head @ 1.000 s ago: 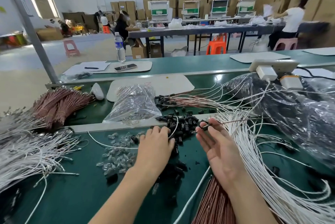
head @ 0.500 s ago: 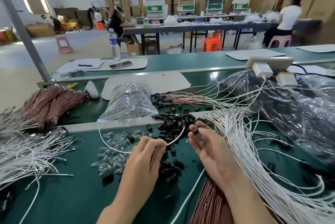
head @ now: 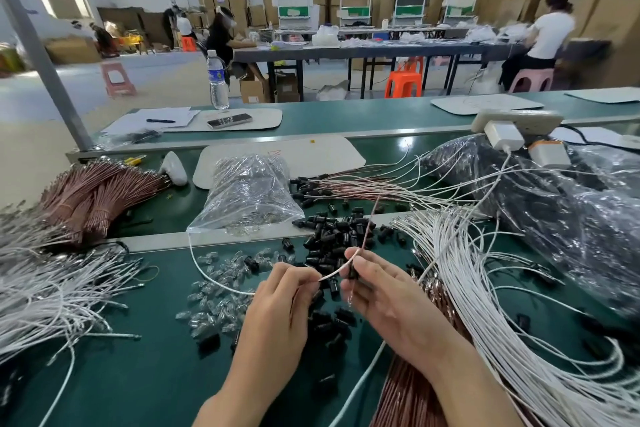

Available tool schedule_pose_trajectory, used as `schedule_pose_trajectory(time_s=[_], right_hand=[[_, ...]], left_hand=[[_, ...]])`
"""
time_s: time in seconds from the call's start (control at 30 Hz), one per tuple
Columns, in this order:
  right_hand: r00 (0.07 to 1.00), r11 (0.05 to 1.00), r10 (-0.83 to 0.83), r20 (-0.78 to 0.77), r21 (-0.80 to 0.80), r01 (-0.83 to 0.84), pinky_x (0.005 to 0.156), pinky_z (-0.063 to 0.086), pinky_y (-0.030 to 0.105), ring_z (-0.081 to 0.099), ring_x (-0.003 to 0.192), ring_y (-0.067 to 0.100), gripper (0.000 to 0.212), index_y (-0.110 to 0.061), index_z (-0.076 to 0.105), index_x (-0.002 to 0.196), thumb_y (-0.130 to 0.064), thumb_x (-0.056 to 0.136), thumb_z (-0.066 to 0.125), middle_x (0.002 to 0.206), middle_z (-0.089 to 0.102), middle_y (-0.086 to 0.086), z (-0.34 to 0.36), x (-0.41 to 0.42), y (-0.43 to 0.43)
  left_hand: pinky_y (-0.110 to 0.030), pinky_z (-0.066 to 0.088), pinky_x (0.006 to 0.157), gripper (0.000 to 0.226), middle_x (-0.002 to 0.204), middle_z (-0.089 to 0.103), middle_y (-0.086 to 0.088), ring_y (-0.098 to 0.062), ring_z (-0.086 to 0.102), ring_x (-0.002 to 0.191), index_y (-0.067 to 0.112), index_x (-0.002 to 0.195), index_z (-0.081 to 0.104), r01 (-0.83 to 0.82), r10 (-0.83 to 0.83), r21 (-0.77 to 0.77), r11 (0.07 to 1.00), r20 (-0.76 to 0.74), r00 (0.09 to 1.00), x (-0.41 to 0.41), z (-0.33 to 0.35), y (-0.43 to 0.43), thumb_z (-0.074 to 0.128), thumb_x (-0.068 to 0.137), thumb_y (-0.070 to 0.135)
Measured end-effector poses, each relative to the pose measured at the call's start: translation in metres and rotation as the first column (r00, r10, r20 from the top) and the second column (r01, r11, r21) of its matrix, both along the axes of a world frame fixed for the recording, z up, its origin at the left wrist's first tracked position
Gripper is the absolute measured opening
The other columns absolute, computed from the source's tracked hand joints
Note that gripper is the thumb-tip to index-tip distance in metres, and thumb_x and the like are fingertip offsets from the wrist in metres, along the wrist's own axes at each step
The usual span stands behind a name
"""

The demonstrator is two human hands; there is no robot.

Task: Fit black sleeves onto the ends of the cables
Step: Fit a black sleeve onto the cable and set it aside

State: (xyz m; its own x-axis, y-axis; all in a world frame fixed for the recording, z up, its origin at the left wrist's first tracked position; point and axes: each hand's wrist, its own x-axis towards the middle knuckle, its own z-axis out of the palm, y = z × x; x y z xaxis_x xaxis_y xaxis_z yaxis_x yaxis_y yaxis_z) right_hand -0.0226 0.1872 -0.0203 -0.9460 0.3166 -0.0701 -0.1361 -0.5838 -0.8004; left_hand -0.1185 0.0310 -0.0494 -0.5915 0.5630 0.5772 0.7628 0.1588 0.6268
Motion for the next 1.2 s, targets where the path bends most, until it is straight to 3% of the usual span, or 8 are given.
schedule_pose_trajectory(time_s=[0.13,0.4,0.6,0.67,0.83,1.03,1.2], right_hand=[[1.000,1.000,0.016,-0.010,-0.013,-0.016,0.078,0.055,0.031,0.062,0.079,0.018,0.013,-0.012,0.064,0.107,-0.018,0.095,0.062,0.090,0.066,0.010,0.003,0.001,-0.001],[0.996,0.995,-0.084,-0.023,0.047,0.085,0.071,0.057,0.026,0.063,0.075,0.016,0.011,-0.019,0.076,0.095,-0.021,0.092,0.065,0.090,0.069,0.008,-0.002,-0.002,-0.001],[0.970,0.966,-0.244,-0.003,0.085,0.243,0.065,0.058,0.023,0.067,0.069,0.014,0.010,-0.022,0.078,0.087,-0.018,0.087,0.069,0.085,0.072,0.007,-0.006,-0.007,-0.002],[0.961,0.958,-0.276,-0.003,0.077,0.275,0.067,0.059,0.023,0.068,0.070,0.014,0.008,-0.019,0.077,0.090,-0.017,0.087,0.069,0.086,0.073,0.008,-0.007,-0.006,-0.001],[0.921,0.912,-0.389,-0.025,-0.154,0.381,0.071,0.061,0.024,0.071,0.078,0.016,0.017,-0.010,0.074,0.103,-0.014,0.088,0.067,0.096,0.074,0.011,-0.007,0.003,0.016],[0.952,0.946,-0.306,-0.010,-0.118,0.303,0.081,0.062,0.033,0.074,0.101,0.027,0.033,-0.007,0.069,0.122,-0.012,0.091,0.061,0.115,0.074,0.017,-0.009,-0.001,0.011],[0.968,0.954,-0.251,-0.015,-0.173,0.245,0.080,0.062,0.036,0.075,0.093,0.027,0.029,-0.007,0.074,0.115,-0.009,0.091,0.059,0.116,0.073,0.019,-0.007,0.000,0.011]], left_hand=[[-0.039,0.052,0.076,0.011,0.101,0.054,0.022,-0.013,0.060,0.090,0.035,0.107,0.056,0.013,-0.013,-0.003,1.000,-0.005,1.000,0.001,0.003,0.001,0.050,0.101,0.028],[-0.037,0.052,0.075,0.012,0.100,0.054,0.021,-0.011,0.059,0.086,0.028,0.106,0.060,0.024,-0.024,0.000,1.000,0.005,1.000,0.003,0.003,0.000,0.049,0.101,0.030],[-0.022,0.045,0.073,0.015,0.100,0.053,0.023,-0.007,0.057,0.082,0.025,0.106,0.062,0.003,-0.004,-0.028,1.000,-0.030,1.000,0.005,0.005,0.002,0.050,0.101,0.032],[-0.017,0.044,0.073,0.016,0.100,0.053,0.023,-0.006,0.056,0.082,0.023,0.106,0.062,-0.001,0.000,-0.028,1.000,-0.041,0.999,0.006,0.006,0.002,0.050,0.101,0.032],[-0.016,0.043,0.065,0.009,0.098,0.053,0.018,-0.011,0.057,0.076,0.021,0.104,0.062,-0.053,0.053,0.039,0.998,0.005,0.999,0.000,0.004,-0.002,0.054,0.101,0.023],[-0.021,0.047,0.069,0.010,0.101,0.053,0.019,-0.008,0.058,0.082,0.024,0.107,0.062,-0.036,0.036,-0.001,0.999,-0.028,0.999,0.000,0.002,-0.001,0.054,0.102,0.023],[-0.023,0.048,0.071,0.011,0.101,0.054,0.019,-0.010,0.059,0.084,0.026,0.107,0.062,-0.020,0.021,0.009,1.000,-0.029,0.999,-0.001,0.003,-0.001,0.054,0.102,0.021]])
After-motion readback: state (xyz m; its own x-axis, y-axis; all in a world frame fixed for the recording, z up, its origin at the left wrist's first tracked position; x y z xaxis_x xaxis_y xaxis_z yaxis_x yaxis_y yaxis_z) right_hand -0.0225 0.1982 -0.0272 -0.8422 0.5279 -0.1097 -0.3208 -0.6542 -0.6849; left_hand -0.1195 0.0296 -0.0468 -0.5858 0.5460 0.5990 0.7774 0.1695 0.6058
